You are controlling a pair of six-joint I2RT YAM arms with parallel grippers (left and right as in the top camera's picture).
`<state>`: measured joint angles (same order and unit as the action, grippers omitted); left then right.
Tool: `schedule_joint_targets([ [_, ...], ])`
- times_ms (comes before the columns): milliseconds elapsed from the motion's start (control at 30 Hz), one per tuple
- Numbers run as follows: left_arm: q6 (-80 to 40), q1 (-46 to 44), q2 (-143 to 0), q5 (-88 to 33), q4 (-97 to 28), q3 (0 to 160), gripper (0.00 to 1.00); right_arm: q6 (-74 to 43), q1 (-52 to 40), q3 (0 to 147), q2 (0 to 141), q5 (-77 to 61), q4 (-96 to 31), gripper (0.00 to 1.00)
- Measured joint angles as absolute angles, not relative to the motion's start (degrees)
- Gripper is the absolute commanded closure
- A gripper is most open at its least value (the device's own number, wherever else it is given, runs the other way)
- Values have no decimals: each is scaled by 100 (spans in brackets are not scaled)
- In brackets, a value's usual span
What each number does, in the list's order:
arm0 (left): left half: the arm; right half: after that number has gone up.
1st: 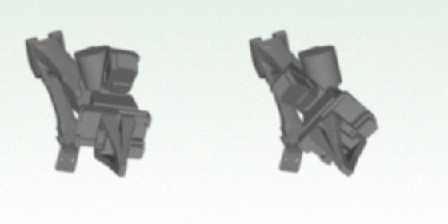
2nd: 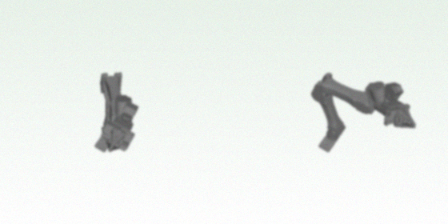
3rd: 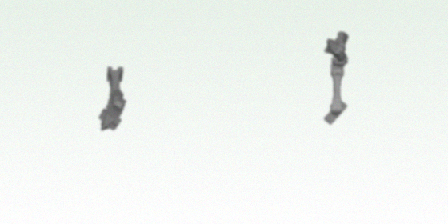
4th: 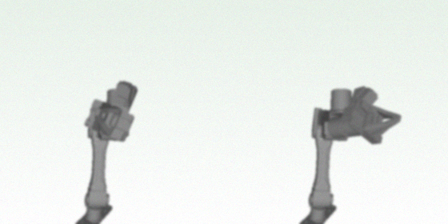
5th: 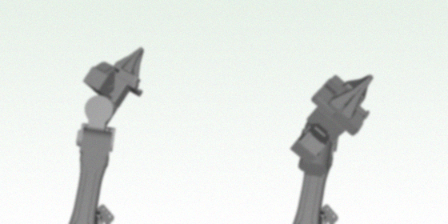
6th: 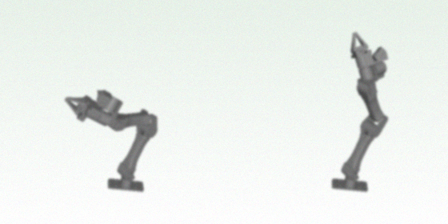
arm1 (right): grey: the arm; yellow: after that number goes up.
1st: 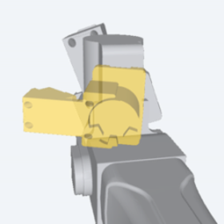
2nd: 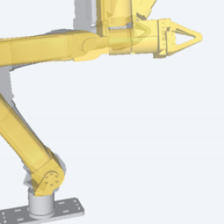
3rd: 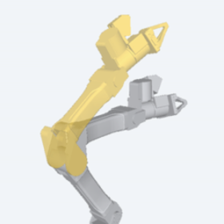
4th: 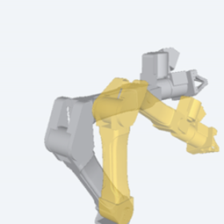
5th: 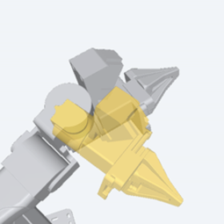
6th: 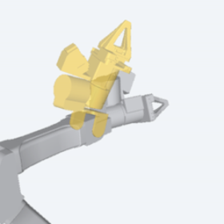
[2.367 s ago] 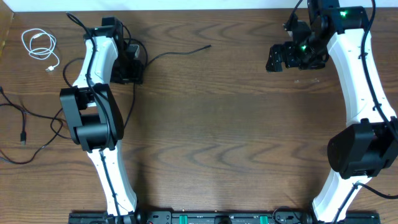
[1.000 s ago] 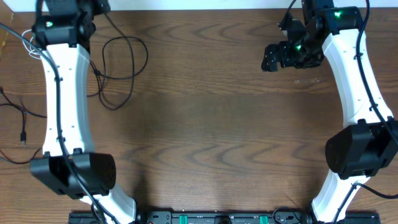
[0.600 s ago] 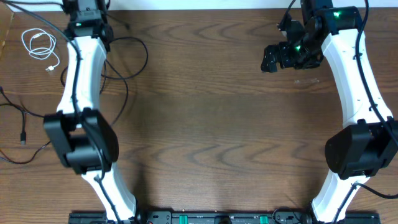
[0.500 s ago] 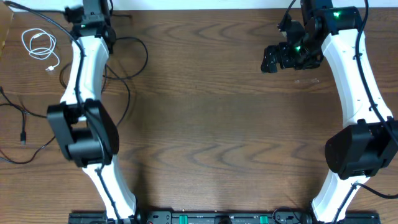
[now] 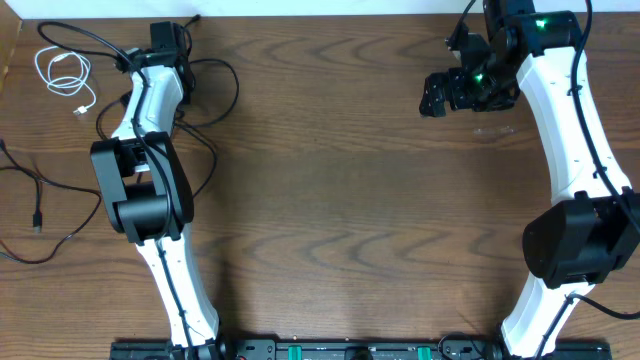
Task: Untangle cables
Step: 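Lay the black cable at the back left and release it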
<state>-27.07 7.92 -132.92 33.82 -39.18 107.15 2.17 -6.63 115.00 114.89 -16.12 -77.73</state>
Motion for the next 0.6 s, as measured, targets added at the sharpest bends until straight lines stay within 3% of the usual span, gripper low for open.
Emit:
schedule_joint_targets([
  [267, -2676, 792, -12685, 3347, -3938, 10715, 6, 217, -663, 11498, 11489, -1612, -7714, 1],
  [600, -2016, 770, -10134, 2034, -4333, 10715, 5, 213, -663, 11498, 11489, -1612, -7712, 1],
])
